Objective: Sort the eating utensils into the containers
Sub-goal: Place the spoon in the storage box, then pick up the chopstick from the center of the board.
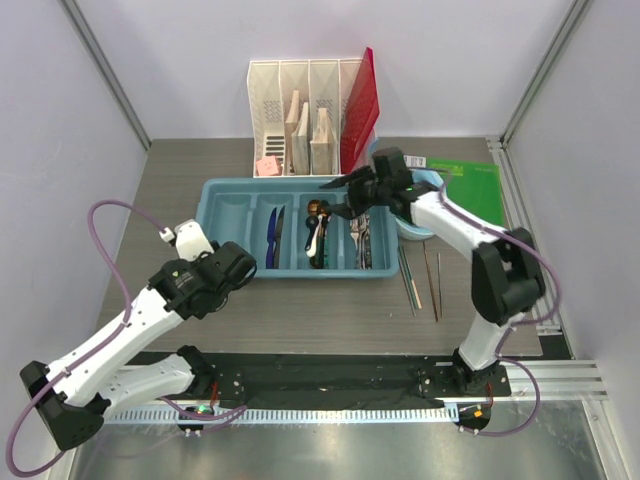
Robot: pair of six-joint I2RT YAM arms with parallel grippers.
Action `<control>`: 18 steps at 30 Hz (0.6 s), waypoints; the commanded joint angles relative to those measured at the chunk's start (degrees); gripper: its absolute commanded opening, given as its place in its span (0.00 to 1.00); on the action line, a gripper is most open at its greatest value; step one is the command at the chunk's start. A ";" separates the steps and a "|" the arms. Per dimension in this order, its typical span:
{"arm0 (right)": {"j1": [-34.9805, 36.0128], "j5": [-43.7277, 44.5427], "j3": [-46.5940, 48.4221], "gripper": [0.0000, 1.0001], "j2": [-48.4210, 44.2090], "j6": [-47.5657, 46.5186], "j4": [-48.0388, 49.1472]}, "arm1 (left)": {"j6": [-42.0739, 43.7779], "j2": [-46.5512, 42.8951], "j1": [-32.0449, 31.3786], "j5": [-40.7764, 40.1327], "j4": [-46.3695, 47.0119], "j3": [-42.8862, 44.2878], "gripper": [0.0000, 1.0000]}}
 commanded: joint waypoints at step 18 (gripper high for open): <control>-11.95 15.48 -8.10 0.59 -28.64 -59.72 -38.43 | 7.27 7.04 0.19 1.35 6.21 3.93 0.54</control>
